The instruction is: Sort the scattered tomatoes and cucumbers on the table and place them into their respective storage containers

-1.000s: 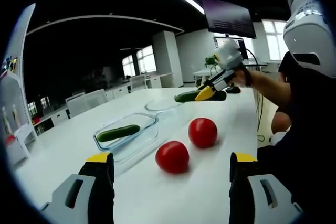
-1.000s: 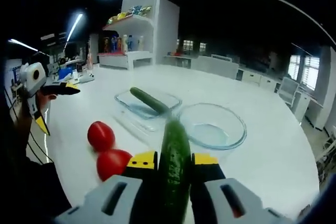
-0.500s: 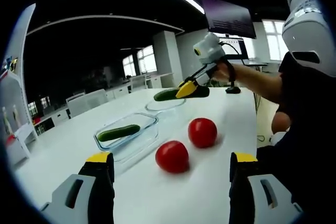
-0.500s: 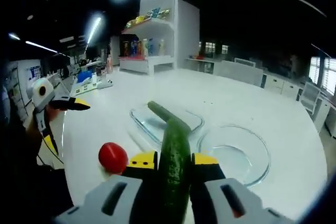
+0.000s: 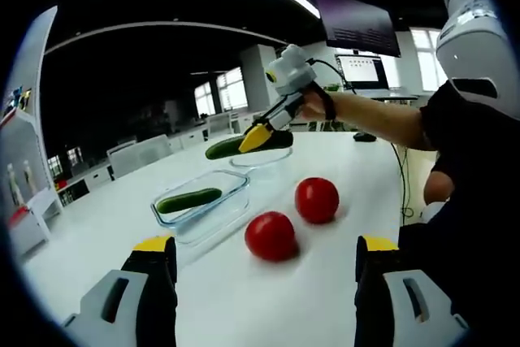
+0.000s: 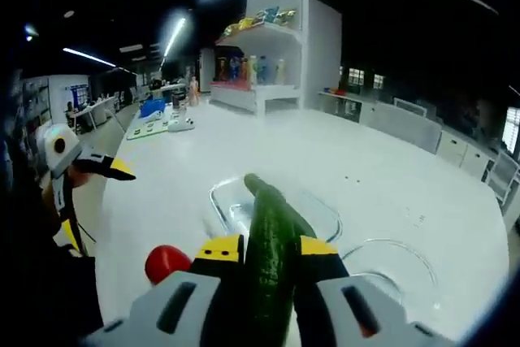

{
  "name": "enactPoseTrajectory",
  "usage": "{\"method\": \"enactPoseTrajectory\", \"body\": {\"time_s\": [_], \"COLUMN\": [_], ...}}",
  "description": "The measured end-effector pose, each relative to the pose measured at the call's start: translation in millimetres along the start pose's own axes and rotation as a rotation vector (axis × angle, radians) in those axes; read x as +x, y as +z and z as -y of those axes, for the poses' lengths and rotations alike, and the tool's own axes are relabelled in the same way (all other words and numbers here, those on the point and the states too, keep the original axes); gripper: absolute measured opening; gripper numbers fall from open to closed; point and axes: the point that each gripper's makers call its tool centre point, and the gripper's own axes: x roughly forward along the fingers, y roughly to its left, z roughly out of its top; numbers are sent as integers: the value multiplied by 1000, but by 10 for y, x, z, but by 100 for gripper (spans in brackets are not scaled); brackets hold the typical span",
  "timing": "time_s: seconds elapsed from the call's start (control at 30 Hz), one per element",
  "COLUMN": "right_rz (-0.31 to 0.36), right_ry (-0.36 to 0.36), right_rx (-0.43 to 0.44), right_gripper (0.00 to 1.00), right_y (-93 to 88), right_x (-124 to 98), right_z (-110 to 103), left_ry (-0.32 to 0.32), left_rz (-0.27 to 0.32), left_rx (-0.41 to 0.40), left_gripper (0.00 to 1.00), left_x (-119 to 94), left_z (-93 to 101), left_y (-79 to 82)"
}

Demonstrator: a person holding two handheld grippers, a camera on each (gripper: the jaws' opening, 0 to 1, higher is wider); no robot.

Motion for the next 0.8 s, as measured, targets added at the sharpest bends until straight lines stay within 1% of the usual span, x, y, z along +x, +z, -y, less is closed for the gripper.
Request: {"method": "enactPoseTrajectory", "body": {"time_s": [0.17,0.2,0.33,0.4,0.53,0.6,0.63,0.7,0.73,0.8], "right_rz": [-6,-1,16,23,60,72,94,102,137,136], "right_ry": [45,79,106,130,178,198,228,248,278,285], "right_rx": [-35,-75,-175,-188,-236,-236,-257,-261,-301,-292], "right_gripper": [19,19,19,19,19,19,19,19,19,19], "right_y": [56,83,121,119,155,171,192,184,205,179], "right_x": [138,226,352,418,568,640,672,732,762,809], "right_z": [-15,-28,-26,-41,-102,-119,-160,-183,-242,-250], "left_ry": [9,11,17,18,18,18,18,19,17,14], "left_rz": [3,3,1,-2,-7,-5,-5,-5,-4,-5], "left_rx": [1,1,-2,-4,-6,-8,-9,-9,-11,-13], "left_gripper": [90,90,90,90,90,90,90,90,90,90], "left_x": [-20,-25,-38,-39,-33,-31,-29,-27,-25,-21], "left_z": [-12,-15,-26,-30,-36,-41,-43,-49,-51,-54], "left_y": [11,11,-4,-18,-44,-47,-50,-54,-58,-64]}}
